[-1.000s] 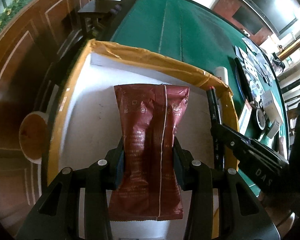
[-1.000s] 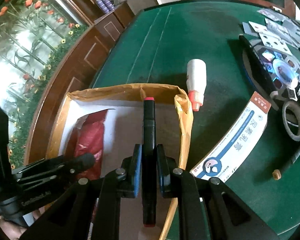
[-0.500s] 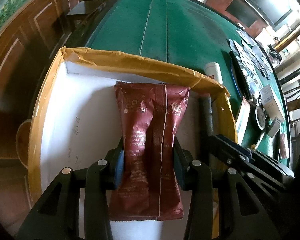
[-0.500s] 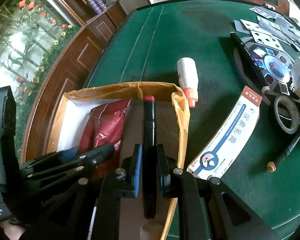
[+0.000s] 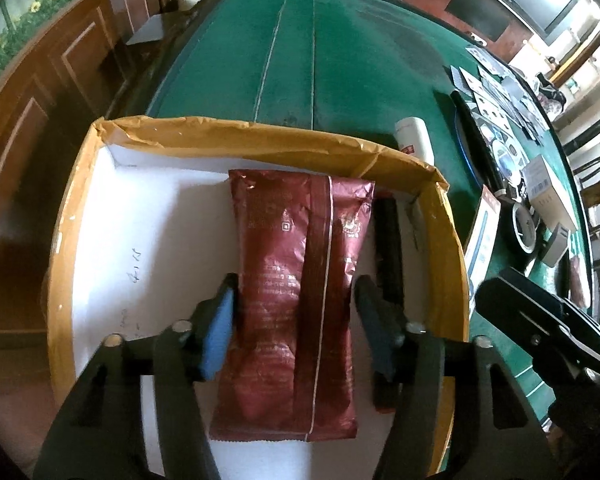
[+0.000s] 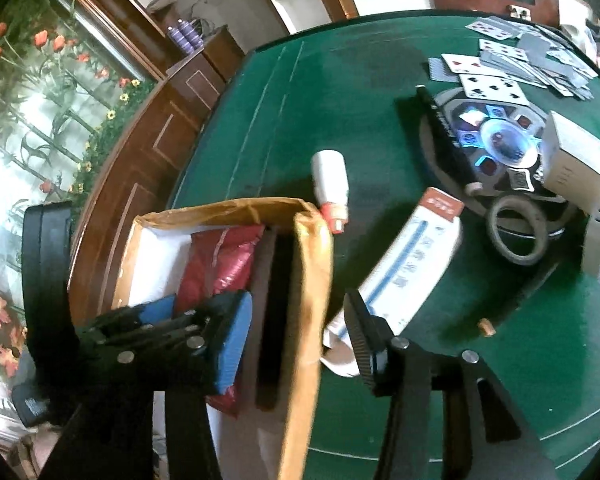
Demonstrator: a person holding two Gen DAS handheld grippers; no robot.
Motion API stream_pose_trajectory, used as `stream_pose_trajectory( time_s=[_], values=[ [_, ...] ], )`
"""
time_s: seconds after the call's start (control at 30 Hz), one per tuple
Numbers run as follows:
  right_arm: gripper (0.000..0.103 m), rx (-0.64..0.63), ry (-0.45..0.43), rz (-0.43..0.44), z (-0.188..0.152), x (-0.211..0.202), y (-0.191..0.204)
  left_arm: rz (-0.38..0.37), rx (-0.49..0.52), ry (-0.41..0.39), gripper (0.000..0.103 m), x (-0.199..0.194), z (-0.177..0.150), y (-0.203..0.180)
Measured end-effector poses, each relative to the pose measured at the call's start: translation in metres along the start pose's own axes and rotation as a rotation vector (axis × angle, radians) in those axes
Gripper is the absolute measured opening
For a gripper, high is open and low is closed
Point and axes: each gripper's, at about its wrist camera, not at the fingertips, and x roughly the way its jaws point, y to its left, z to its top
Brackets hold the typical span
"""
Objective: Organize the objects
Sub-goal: 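Lower the red packet and marker into the tray and open both tools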
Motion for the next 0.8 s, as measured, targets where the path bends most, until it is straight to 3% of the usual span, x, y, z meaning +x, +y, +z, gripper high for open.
stream_pose_trajectory(
  time_s=[0.1,0.37,0.8],
  values=[
    [0.059,-0.007,-0.002,-0.012,-0.004,-0.006,-0.011,0.045,0.019,-0.028,0.071,-0.007,-0.002,-0.007],
    [0.072,-0.003,-0.009,-0.055,-0.017,-0.026,-0.047,0.116,0.083,-0.102,0.072,-0.032,-0.011,-0.032],
    [0.077,-0.070,-0.064,-0.173,-0.067,-0.093,-0.135,0.043,0.048,-0.122,0.076,-0.066,-0.048,-0.062]
  ],
)
